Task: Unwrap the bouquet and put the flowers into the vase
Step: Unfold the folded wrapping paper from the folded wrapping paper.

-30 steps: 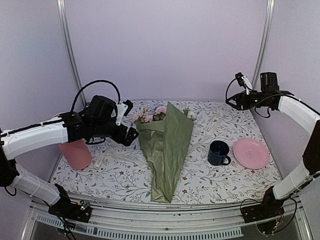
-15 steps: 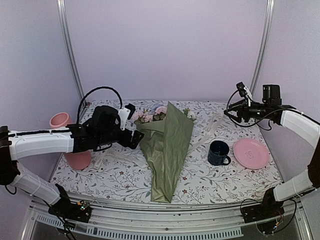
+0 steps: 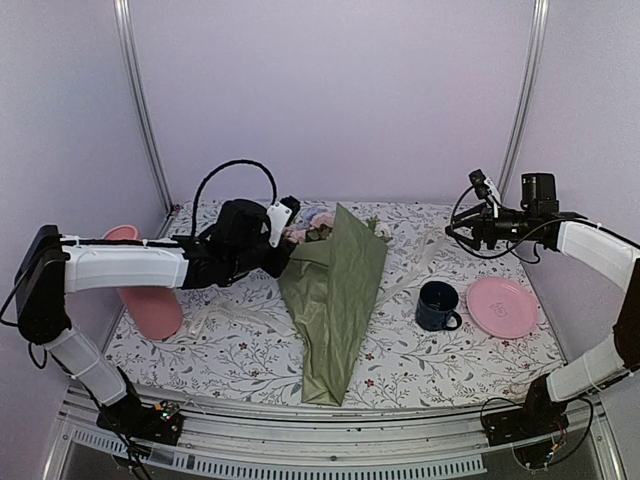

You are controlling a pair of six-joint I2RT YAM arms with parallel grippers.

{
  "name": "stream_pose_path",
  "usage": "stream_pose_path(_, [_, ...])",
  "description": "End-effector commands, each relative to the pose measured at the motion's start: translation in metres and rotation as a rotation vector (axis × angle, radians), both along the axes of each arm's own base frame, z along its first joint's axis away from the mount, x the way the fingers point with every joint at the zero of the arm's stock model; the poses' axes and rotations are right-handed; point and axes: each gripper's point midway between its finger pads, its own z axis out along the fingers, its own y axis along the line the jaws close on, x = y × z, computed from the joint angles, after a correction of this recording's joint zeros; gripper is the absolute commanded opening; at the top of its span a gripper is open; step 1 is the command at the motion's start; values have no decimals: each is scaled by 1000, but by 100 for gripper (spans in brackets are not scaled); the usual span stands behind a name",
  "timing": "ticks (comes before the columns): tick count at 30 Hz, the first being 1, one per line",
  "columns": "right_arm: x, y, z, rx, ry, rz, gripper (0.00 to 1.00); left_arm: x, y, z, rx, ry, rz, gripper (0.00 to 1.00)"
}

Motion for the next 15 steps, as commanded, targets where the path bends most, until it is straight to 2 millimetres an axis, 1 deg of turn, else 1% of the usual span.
stream_pose_path(1, [2, 0, 0, -18, -13, 7, 69, -44, -44, -18, -74, 89, -199, 19])
stream_pose_path(2, [3, 1, -2, -16, -1, 11, 69, -51, -53, -20, -79, 91, -219, 11])
stream_pose_path(3, [3, 2, -4, -14, 6, 18, 68, -60, -62, -23, -78, 100, -243, 7])
stream_pose_path(5, [4, 2, -9, -16, 19, 23, 68, -74, -81, -29, -59, 115, -274, 3])
stream_pose_path(8, [8, 2, -18, -25, 46, 20, 68, -89, -108, -35, -63, 139, -302, 2])
stream_pose_path(10, [9, 2, -22, -26, 63, 20, 68, -99, -127, -43, -86, 178, -332, 3])
stream_pose_path(15, [12, 1, -27, -33, 76, 15, 68, -128, -174, -58, -90, 216, -424, 2])
